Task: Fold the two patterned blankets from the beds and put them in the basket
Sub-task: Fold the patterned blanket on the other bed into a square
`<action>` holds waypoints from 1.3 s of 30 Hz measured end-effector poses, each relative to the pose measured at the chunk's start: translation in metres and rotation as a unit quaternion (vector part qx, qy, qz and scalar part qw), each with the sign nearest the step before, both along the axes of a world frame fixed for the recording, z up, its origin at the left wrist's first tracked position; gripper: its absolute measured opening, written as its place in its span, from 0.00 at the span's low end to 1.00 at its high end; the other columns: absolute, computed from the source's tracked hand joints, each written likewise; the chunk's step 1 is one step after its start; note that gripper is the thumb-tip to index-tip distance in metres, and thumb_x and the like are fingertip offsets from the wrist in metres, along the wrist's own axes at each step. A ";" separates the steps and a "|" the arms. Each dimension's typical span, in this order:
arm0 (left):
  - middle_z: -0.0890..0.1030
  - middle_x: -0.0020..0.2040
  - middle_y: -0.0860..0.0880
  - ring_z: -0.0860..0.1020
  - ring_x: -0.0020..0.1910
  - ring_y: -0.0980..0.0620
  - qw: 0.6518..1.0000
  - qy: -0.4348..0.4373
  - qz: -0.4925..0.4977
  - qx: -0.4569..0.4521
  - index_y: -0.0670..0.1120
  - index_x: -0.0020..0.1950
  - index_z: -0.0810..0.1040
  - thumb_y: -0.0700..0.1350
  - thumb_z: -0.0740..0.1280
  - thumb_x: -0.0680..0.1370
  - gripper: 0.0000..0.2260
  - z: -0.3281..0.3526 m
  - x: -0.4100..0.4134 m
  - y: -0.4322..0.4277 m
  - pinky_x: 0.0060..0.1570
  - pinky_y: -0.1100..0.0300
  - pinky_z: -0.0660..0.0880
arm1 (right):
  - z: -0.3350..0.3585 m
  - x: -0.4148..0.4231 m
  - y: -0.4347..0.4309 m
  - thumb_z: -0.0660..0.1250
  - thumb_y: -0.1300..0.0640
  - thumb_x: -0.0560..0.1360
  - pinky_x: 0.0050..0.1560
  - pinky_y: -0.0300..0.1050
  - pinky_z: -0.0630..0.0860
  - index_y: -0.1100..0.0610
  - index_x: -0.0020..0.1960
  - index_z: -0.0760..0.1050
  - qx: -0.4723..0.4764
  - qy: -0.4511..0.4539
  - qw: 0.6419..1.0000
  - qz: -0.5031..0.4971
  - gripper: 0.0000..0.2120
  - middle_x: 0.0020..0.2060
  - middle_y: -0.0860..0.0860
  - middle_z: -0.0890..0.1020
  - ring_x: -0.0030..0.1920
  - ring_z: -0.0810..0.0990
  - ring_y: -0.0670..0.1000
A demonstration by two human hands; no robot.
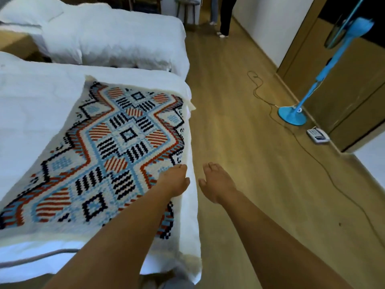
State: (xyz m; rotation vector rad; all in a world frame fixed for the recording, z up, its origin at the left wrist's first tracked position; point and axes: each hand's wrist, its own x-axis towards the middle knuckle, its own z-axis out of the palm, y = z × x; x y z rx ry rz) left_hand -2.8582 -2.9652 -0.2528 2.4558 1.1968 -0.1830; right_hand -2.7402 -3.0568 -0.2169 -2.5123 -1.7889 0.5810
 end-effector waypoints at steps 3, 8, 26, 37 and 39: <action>0.71 0.63 0.41 0.72 0.59 0.42 0.999 -0.006 0.030 0.018 0.43 0.65 0.66 0.50 0.55 0.79 0.17 0.008 0.031 0.023 0.57 0.49 0.72 | 0.010 0.032 0.018 0.52 0.49 0.80 0.73 0.46 0.48 0.58 0.76 0.47 0.015 0.015 1.000 0.021 0.29 0.76 0.55 0.51 0.76 0.49 0.54; 0.72 0.62 0.41 0.73 0.58 0.42 0.997 -0.009 0.067 0.029 0.43 0.64 0.66 0.51 0.55 0.79 0.17 0.017 0.104 0.075 0.56 0.49 0.71 | 0.027 0.105 0.070 0.52 0.51 0.80 0.73 0.46 0.50 0.59 0.75 0.50 0.025 0.007 0.997 0.071 0.28 0.76 0.57 0.54 0.75 0.51 0.55; 0.70 0.65 0.42 0.72 0.61 0.42 0.979 0.007 0.201 0.024 0.44 0.68 0.64 0.52 0.55 0.79 0.19 0.019 0.298 0.306 0.57 0.48 0.70 | 0.020 0.333 0.353 0.53 0.50 0.79 0.69 0.49 0.60 0.60 0.73 0.57 0.010 0.044 0.983 0.179 0.25 0.73 0.57 0.62 0.72 0.60 0.56; 0.72 0.62 0.43 0.73 0.59 0.43 0.928 -0.033 0.370 -0.021 0.44 0.65 0.67 0.49 0.57 0.79 0.16 -0.007 0.343 0.440 0.54 0.51 0.70 | 0.000 0.369 0.571 0.54 0.49 0.80 0.67 0.52 0.66 0.58 0.72 0.61 -0.035 0.085 0.946 0.311 0.23 0.69 0.57 0.68 0.67 0.67 0.57; 0.73 0.61 0.42 0.73 0.58 0.43 0.926 -0.017 0.376 -0.038 0.44 0.64 0.67 0.49 0.56 0.79 0.16 -0.020 0.343 0.476 0.53 0.51 0.70 | -0.013 0.360 0.613 0.54 0.50 0.79 0.66 0.53 0.69 0.58 0.69 0.64 -0.046 0.088 0.939 0.330 0.21 0.66 0.57 0.70 0.65 0.70 0.57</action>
